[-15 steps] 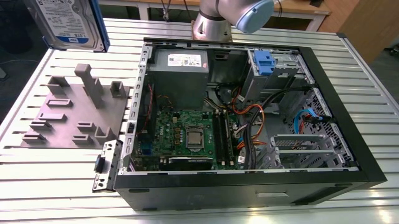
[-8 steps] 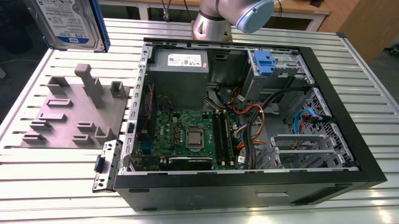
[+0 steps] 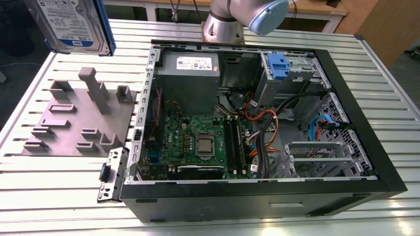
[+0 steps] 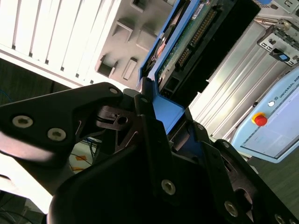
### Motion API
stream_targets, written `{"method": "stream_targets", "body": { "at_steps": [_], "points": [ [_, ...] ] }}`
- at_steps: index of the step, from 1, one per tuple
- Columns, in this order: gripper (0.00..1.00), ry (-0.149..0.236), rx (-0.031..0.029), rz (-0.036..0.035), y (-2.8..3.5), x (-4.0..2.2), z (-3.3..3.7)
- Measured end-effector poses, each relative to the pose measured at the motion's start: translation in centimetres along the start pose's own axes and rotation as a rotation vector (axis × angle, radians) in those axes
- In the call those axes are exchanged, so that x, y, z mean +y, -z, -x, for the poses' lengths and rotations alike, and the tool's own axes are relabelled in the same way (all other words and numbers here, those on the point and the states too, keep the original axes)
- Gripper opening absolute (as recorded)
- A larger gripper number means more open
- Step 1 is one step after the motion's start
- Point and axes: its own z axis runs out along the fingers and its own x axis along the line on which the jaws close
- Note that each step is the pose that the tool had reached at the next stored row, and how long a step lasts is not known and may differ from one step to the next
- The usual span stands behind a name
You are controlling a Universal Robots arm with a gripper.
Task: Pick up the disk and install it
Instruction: 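Pick up the disk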
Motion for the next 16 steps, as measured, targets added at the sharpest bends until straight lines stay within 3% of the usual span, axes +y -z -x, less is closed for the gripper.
{"method": "stream_targets", "body": {
  "at_steps": [16],
  "points": [
    [0.36,0.0,0.0,0.0,0.0,-0.02,-0.27]
  ]
}}
